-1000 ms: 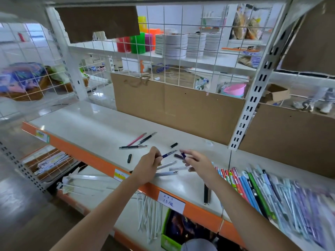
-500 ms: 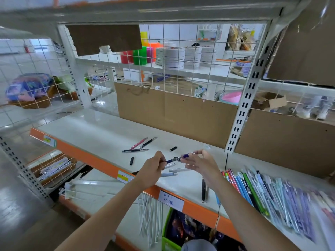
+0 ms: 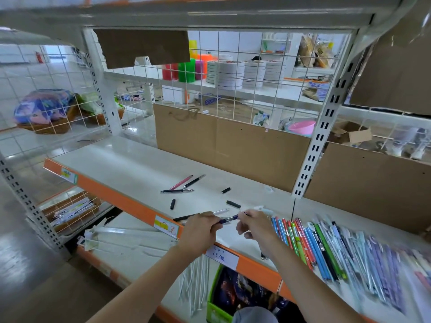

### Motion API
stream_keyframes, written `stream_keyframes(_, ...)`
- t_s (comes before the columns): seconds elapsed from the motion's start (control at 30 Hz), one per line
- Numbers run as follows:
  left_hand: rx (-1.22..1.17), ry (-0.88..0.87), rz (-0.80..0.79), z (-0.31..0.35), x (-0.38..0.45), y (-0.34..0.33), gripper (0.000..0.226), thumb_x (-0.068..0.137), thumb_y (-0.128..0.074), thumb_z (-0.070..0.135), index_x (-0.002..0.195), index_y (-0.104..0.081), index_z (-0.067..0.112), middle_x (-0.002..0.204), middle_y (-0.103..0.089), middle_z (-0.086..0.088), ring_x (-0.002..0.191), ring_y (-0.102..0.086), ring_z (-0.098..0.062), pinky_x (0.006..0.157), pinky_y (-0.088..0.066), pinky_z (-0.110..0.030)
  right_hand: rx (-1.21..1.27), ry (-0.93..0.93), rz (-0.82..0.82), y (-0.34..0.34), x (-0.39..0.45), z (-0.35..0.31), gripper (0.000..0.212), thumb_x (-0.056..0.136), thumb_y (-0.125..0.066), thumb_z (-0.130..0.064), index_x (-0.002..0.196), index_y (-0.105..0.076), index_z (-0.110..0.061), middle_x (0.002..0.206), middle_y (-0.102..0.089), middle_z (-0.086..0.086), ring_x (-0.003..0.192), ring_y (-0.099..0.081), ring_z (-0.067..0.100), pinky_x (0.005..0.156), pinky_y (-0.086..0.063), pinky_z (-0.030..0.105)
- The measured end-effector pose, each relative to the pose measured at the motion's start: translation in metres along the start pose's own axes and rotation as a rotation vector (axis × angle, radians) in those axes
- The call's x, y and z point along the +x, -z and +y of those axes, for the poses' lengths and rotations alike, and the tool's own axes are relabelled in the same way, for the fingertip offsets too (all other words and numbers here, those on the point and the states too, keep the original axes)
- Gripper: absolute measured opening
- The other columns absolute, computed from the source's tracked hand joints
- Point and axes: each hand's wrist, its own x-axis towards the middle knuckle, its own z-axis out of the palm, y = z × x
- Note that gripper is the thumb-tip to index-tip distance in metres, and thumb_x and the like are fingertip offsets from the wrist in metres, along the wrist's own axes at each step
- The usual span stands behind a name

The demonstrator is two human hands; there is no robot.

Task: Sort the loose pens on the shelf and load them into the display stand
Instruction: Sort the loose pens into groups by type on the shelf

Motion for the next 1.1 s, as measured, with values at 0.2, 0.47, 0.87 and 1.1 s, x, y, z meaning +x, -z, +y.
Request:
stream_keyframes(0.2, 0.055, -0.049, -0.022, 0.003, -0.003, -0.015, 0.008, 0.070, -0.062, 0.020, 0.065, -0.065, 0.015, 0.063, -0.056, 0.004, 0.048, -0.056, -0.016, 0.039, -0.043, -0.019, 0.433, -0.312, 0.093, -0.008, 0.005, 0.024, 0.022, 0.094, -0.051, -0.011, 0.074, -0.055, -0.006, 0.045, -0.049, -0.001, 0.038, -0.043, 0.008, 0.034, -0.026, 0.015)
stream_keyframes(0.47, -0.028, -0.081, -0.064, 0.011, 0.008, -0.022, 0.055, 0.094, -0.030, 0.049, 0.086, -0.068, 0.011, 0.079, -0.061, -0.003, 0.075, -0.057, -0.020, 0.064, -0.043, -0.028, 0.125, -0.114, 0.205, -0.002, 0.031, 0.006, 0.013, 0.097, -0.046, -0.014, 0.086, -0.048, -0.009, 0.068, -0.060, 0.008, 0.047, -0.050, 0.012, 0.041, -0.036, 0.021)
stream_keyframes(0.87, -0.050, 0.306, -0.181, -0.048, 0.013, -0.011, 0.012, 0.086, -0.059, 0.020, 0.096, -0.059, 0.013, 0.093, -0.045, 0.003, 0.091, -0.046, -0.014, 0.076, -0.039, -0.022, -1.000, 0.031, 0.092, 0.032, 0.038, 0.006, 0.027, 0.091, -0.048, -0.005, 0.117, -0.043, -0.005, 0.117, -0.041, 0.016, 0.084, -0.050, 0.026, 0.070, -0.044, 0.033)
stream_keyframes(1.1, -0.004, 0.300, -0.158, -0.055, 0.015, -0.010, 0.012, 0.088, -0.061, 0.024, 0.094, -0.063, 0.015, 0.092, -0.046, 0.003, 0.091, -0.045, -0.013, 0.082, -0.043, -0.023, -1.016, -0.011, 0.143, 0.048, 0.051, 0.002, 0.020, 0.089, -0.042, 0.001, 0.109, -0.044, -0.003, 0.119, -0.046, 0.019, 0.087, -0.045, 0.025, 0.062, -0.036, 0.028)
